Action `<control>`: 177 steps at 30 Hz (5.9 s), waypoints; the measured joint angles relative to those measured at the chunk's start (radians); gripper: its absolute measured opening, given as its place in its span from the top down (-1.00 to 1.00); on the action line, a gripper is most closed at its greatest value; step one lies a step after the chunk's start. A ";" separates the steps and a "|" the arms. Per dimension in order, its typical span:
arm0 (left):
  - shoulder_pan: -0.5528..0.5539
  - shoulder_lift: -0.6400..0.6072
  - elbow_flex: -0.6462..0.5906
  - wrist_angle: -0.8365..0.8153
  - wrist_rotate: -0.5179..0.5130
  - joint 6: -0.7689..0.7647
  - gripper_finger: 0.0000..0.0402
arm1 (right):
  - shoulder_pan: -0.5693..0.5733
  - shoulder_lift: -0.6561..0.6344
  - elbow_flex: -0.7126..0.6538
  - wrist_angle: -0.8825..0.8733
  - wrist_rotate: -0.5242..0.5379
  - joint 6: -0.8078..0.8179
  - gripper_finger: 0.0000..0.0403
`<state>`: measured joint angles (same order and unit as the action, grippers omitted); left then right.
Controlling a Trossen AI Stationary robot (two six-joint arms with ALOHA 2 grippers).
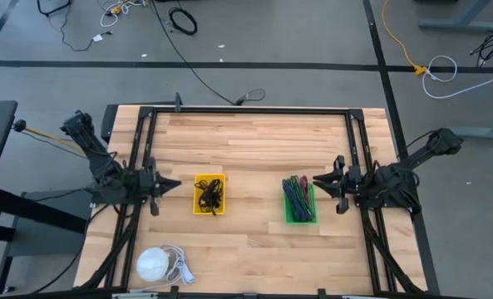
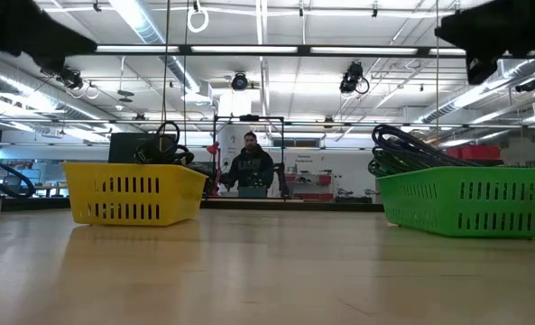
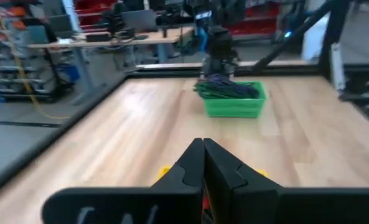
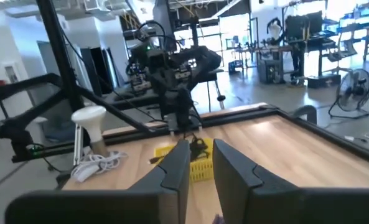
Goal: Pick & Place USB Port
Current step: Return to Home Position
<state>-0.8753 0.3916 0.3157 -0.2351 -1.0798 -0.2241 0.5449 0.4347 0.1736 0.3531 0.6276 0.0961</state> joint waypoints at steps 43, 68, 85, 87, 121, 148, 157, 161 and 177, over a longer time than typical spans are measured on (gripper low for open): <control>0.001 -0.150 -0.291 0.288 0.266 -0.026 0.93 | -0.001 0.002 -0.158 0.065 -0.039 0.176 0.64; 0.692 -0.390 -0.307 0.356 0.324 -0.034 0.93 | -0.397 -0.435 -0.157 0.092 -0.034 0.176 0.64; 0.988 -0.391 -0.308 0.357 0.317 -0.034 0.93 | -0.590 -0.435 -0.157 0.027 -0.016 0.175 0.64; 1.008 -0.391 -0.308 0.357 0.317 -0.034 0.93 | -0.590 -0.435 -0.157 0.027 -0.016 0.175 0.64; 1.153 -0.386 -0.308 0.357 0.317 -0.035 0.93 | -0.586 -0.405 -0.159 -0.334 -0.701 -0.206 0.64; 1.161 -0.387 -0.308 0.269 1.161 -0.015 0.93 | -0.586 -0.401 -0.158 -0.330 -0.696 -0.078 0.64; 1.039 -0.388 -0.308 0.251 1.090 0.071 0.93 | -0.586 -0.401 -0.157 -0.331 -0.696 -0.078 0.64; 0.966 -0.390 -0.308 0.248 1.062 0.078 0.93 | -0.586 -0.401 -0.157 -0.331 -0.696 -0.078 0.64; 0.923 -0.386 -0.309 0.312 1.095 -0.132 0.93 | -0.586 -0.402 -0.157 -0.331 -0.696 -0.079 0.64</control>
<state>0.0475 0.0059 0.0063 0.0765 0.0151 -0.3557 -0.0414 0.0331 0.0166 0.0219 -0.0685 0.0175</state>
